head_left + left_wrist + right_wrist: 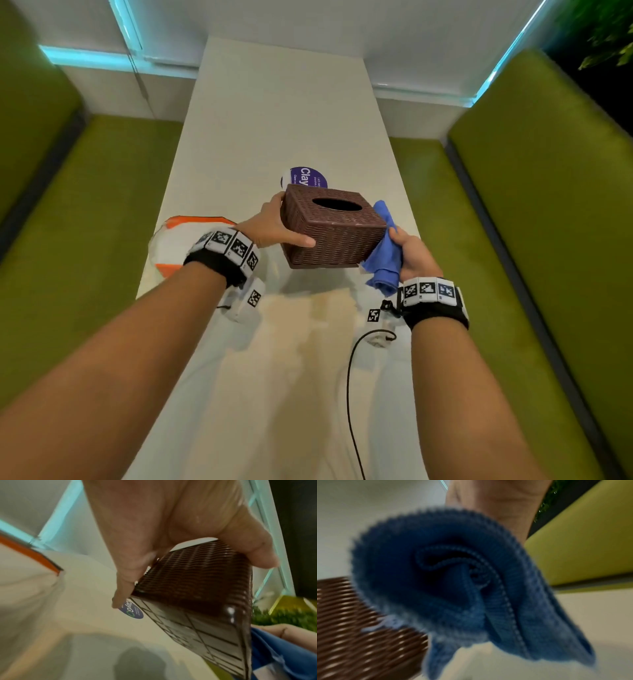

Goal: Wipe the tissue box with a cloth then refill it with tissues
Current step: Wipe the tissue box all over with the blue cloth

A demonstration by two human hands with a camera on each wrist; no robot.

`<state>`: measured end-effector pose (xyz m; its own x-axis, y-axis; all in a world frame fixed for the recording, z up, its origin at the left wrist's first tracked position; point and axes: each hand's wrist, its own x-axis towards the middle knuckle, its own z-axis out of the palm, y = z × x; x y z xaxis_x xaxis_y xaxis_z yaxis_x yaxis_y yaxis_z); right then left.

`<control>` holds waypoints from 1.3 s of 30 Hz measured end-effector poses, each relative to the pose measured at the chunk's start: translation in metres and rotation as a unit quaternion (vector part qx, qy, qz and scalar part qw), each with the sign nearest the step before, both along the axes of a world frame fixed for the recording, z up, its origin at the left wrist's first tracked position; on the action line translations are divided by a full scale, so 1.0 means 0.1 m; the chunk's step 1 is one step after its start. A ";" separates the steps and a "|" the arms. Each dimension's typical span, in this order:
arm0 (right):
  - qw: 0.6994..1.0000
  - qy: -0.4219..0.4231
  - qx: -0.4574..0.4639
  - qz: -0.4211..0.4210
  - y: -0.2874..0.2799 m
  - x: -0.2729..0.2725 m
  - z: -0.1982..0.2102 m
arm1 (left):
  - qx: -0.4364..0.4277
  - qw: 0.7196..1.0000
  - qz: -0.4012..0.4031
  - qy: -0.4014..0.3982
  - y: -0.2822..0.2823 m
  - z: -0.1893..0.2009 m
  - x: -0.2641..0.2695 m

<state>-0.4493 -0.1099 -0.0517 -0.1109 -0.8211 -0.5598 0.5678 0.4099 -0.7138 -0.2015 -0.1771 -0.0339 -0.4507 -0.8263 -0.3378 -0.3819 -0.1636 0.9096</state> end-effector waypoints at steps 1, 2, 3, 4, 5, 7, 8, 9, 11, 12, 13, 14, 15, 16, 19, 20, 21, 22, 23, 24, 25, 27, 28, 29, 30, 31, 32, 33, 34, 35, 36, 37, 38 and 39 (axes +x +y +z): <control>1.000 0.004 0.008 0.012 0.06 0.00 0.08 | 0.017 0.999 0.028 0.029 0.11 0.00 0.00; 1.000 0.006 0.015 0.017 0.12 0.01 0.12 | 0.035 0.997 0.055 0.052 0.23 -0.02 0.00; 1.000 0.004 0.020 0.021 0.18 0.03 0.15 | 0.054 0.993 0.078 0.069 0.33 -0.06 0.02; 0.999 0.007 0.025 0.024 0.26 0.05 0.16 | 0.071 0.989 0.095 0.084 0.43 -0.08 0.04; 0.999 0.009 0.032 0.030 0.32 0.07 0.14 | 0.090 0.986 0.105 0.094 0.52 -0.13 0.06; 0.997 0.014 0.049 0.049 0.45 0.14 0.12 | 0.120 0.983 0.099 0.099 0.68 -0.19 0.12; 0.997 0.014 0.056 0.059 0.52 0.19 0.10 | 0.132 0.981 0.097 0.101 0.74 -0.20 0.17; 0.996 0.015 0.061 0.069 0.57 0.24 0.08 | 0.144 0.979 0.097 0.107 0.81 -0.21 0.21; 0.994 0.027 0.065 0.082 0.66 0.34 0.05 | 0.154 0.974 0.115 0.119 0.88 -0.27 0.31; 0.994 0.040 0.063 0.085 0.68 0.39 0.03 | 0.156 0.972 0.130 0.121 0.91 -0.30 0.36; 0.992 0.061 0.062 0.092 0.70 0.43 0.02 | 0.155 0.970 0.148 0.117 0.93 -0.33 0.40; 0.989 0.084 0.060 0.102 0.71 0.46 0.02 | 0.157 0.969 0.157 0.110 0.96 -0.33 0.44; 0.986 0.109 0.061 0.112 0.71 0.48 0.03 | 0.157 0.969 0.161 0.104 0.98 -0.35 0.47; 0.980 0.143 0.058 0.126 0.70 0.51 0.06 | 0.159 0.969 0.159 0.099 1.00 -0.35 0.50; 0.919 0.362 0.004 0.157 0.68 0.68 0.27 | 0.167 0.972 0.146 0.081 1.09 -0.29 0.54; 0.882 0.448 -0.029 0.144 0.69 0.76 0.33 | 0.169 0.971 0.148 0.078 1.10 -0.27 0.55; 0.855 0.494 -0.069 0.143 0.71 0.88 0.40 | 0.170 0.970 0.151 0.080 1.11 -0.28 0.55; 0.837 0.512 -0.102 0.166 0.72 1.00 0.44 | 0.170 0.970 0.155 0.082 1.11 -0.28 0.55; 0.814 0.523 -0.132 0.215 0.73 1.13 0.46 | 0.167 0.970 0.156 0.081 1.11 -0.28 0.55; 0.777 0.542 -0.149 0.283 0.74 1.25 0.44 | 0.163 0.971 0.157 0.073 1.12 -0.25 0.54; 0.732 0.567 -0.156 0.344 0.76 1.36 0.40 | 0.157 0.973 0.157 0.060 1.13 -0.23 0.53; 0.663 0.622 -0.183 0.373 0.75 1.48 0.28 | 0.147 0.977 0.148 0.039 1.12 -0.17 0.53; 0.650 0.642 -0.206 0.351 0.74 1.48 0.24 | 0.144 0.979 0.141 0.036 1.13 -0.13 0.52; 0.646 0.650 -0.230 0.328 0.72 1.45 0.21 | 0.144 0.980 0.134 0.036 1.13 -0.11 0.53; 0.650 0.650 -0.244 0.310 0.71 1.39 0.18 | 0.146 0.980 0.131 0.036 1.12 -0.11 0.53; 0.659 0.647 -0.245 0.294 0.68 1.30 0.13 | 0.146 0.980 0.132 0.034 1.11 -0.12 0.54; 0.675 0.644 -0.236 0.271 0.65 1.18 0.08 | 0.147 0.980 0.134 0.024 1.11 -0.11 0.54; 0.703 0.634 -0.214 0.241 0.62 1.05 0.02 | 0.145 0.980 0.133 0.015 1.12 -0.11 0.55; 0.736 0.615 -0.191 0.208 0.62 0.93 -0.04 | 0.147 0.980 0.130 0.005 1.12 -0.10 0.55; 0.769 0.590 -0.173 0.174 0.62 0.86 -0.08 | 0.145 0.981 0.127 -0.002 1.11 -0.11 0.55; 0.792 0.569 -0.163 0.148 0.63 0.83 -0.10 | 0.142 0.982 0.124 -0.008 1.10 -0.11 0.55; 0.804 0.557 -0.164 0.129 0.63 0.85 -0.11 | 0.134 0.983 0.122 -0.015 1.09 -0.11 0.54; 0.801 0.562 -0.169 0.117 0.63 0.92 -0.10 | 0.127 0.984 0.119 -0.022 1.08 -0.12 0.53; 0.784 0.583 -0.182 0.110 0.62 1.01 -0.06 | 0.117 0.986 0.118 -0.027 1.09 -0.10 0.51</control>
<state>-0.3483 -0.0478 -0.0580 -0.2059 -0.9742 0.0926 -0.6133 0.0547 -0.7880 -0.1505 -0.0684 -0.0443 -0.2312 -0.8019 -0.5509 -0.3556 -0.4574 0.8151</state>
